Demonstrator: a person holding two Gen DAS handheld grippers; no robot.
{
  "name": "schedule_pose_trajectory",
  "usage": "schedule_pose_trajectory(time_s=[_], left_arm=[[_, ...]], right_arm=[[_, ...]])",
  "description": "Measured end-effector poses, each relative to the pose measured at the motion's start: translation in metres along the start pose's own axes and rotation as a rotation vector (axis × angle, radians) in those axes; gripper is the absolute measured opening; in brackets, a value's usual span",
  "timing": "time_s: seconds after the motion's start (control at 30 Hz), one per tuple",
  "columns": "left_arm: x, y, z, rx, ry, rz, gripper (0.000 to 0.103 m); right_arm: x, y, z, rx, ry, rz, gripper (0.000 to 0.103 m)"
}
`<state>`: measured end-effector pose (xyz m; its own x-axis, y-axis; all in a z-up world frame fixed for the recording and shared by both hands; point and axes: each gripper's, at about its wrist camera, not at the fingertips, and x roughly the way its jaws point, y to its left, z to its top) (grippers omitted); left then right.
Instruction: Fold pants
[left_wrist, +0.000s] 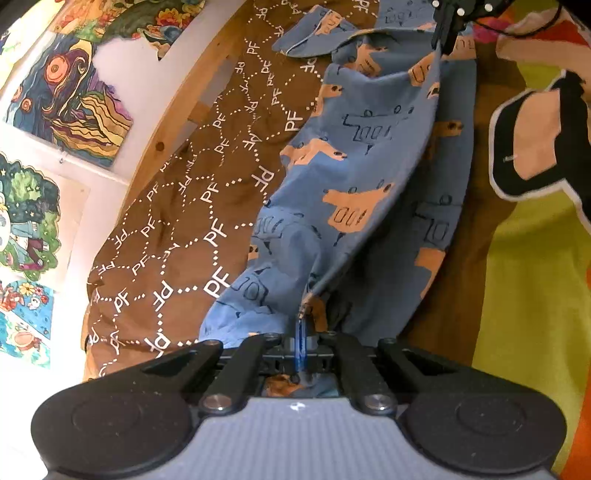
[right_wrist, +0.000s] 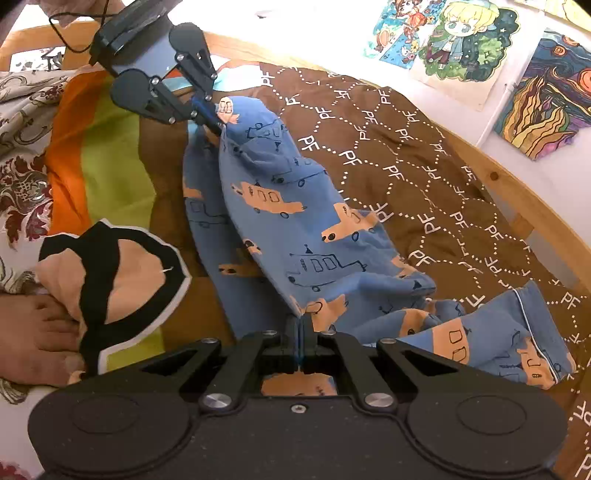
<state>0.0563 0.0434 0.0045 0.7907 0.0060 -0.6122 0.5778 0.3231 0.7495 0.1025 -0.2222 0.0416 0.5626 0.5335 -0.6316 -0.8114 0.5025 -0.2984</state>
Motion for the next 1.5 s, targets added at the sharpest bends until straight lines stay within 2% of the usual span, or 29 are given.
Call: schedule_pose_trajectory(time_s=[0.17,0.37,0.5,0.77,0.87,0.93,0.97,1.03,1.1,1.17,1.23,1.27,1.33,1.37,1.43,1.5], left_arm=[[0.008,-0.016,-0.003,0.056,0.023,-0.015,0.001],[0.003,-0.019,-0.005,0.045,0.024,-0.059,0.001],[0.004,-0.023,-0.007,0.056,0.027,-0.063,0.001],[0.006,-0.023,-0.008,0.019,0.041,-0.093,0.0],[0.008,-0.026,-0.009,-0.006,0.048,-0.077,0.003],[0.005,-0.021,-0.007,-0.063,0.045,-0.085,0.009],[0.003,-0.017,-0.007,-0.1,0.043,-0.094,0.012],[-0.003,-0.008,-0.005,-0.181,0.04,-0.099,0.028],[-0.012,0.005,-0.006,-0.304,0.039,-0.088,0.035],[-0.015,0.02,-0.009,-0.442,0.051,-0.074,0.035],[-0.015,0.034,-0.012,-0.554,0.073,-0.023,0.035],[-0.014,0.04,-0.011,-0.604,0.079,0.012,0.035],[-0.013,0.05,-0.006,-0.677,0.083,0.082,0.038],[-0.012,0.053,-0.001,-0.691,0.063,0.088,0.042],[-0.009,0.054,0.016,-0.701,0.016,0.074,0.07],[-0.006,0.051,0.036,-0.704,-0.056,0.02,0.077]], right_arm=[[0.005,0.009,-0.005,0.015,0.022,-0.002,0.0],[0.002,0.015,-0.005,0.008,0.019,-0.006,0.0],[0.003,0.016,-0.008,0.026,0.024,-0.005,0.0],[0.005,0.017,-0.012,0.038,0.031,-0.005,0.0],[0.011,0.017,-0.014,0.062,0.054,0.003,0.002],[0.009,0.016,-0.013,0.103,0.047,-0.006,0.017],[0.006,0.016,-0.013,0.12,0.037,-0.016,0.022],[-0.001,0.016,-0.01,0.153,0.02,-0.041,0.042],[-0.007,0.015,-0.008,0.191,0.005,-0.07,0.054],[-0.012,0.013,-0.005,0.216,-0.013,-0.111,0.062],[-0.015,0.008,-0.002,0.239,-0.031,-0.158,0.073],[-0.017,0.005,-0.002,0.253,-0.043,-0.176,0.075],[-0.018,-0.002,-0.004,0.286,-0.057,-0.218,0.084],[-0.018,-0.006,-0.006,0.306,-0.06,-0.253,0.088],[-0.019,-0.013,-0.014,0.351,-0.055,-0.312,0.097],[-0.021,-0.023,-0.02,0.403,-0.044,-0.353,0.097]])
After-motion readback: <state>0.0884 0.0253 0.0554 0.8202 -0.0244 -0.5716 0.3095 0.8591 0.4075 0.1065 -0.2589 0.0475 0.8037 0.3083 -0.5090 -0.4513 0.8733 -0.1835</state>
